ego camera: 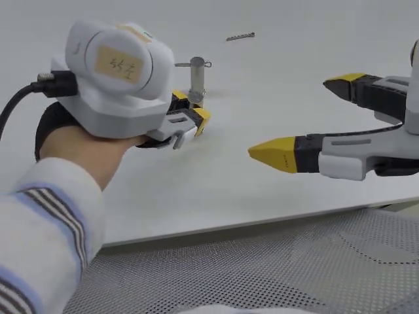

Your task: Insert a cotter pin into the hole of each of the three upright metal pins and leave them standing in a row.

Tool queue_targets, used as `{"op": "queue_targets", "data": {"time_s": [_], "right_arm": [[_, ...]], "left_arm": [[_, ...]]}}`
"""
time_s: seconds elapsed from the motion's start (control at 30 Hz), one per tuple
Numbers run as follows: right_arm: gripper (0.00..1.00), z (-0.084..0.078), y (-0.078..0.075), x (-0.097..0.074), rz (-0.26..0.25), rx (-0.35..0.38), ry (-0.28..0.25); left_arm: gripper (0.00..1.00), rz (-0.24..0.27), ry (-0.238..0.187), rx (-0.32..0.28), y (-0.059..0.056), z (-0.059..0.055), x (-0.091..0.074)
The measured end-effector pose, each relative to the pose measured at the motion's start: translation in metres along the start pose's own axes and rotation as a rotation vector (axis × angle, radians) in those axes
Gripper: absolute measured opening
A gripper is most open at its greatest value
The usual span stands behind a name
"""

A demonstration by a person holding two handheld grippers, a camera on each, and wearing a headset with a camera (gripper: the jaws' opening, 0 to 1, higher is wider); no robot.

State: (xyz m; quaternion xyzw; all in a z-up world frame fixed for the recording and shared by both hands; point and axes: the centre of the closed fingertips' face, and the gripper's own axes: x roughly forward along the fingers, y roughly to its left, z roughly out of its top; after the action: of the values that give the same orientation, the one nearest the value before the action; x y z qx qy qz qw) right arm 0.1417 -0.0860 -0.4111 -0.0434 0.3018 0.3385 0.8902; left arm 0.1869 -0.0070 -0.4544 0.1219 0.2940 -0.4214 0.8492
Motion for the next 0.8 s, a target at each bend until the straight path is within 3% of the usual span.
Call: {"op": "queue_targets", "data": {"time_s": [0.47,0.63,0.8], "right_arm": [[0.93,-0.0020,0.0019,0.0007,0.006,-0.006,0.012],[0.93,0.0002,0.0025,0.0029,0.012,-0.009,0.009],[0.93,-0.0007,0.0033,0.0042,0.018,-0.015,0.016]], "left_arm": [[0.09,-0.009,0.014,0.027,-0.0022,-0.0081,0.0043],[0.09,-0.018,-0.004,0.004,-0.0019,-0.0087,0.0042],[0.10,-0.036,-0.012,0.019,-0.0026,-0.0091,0.0042]]}}
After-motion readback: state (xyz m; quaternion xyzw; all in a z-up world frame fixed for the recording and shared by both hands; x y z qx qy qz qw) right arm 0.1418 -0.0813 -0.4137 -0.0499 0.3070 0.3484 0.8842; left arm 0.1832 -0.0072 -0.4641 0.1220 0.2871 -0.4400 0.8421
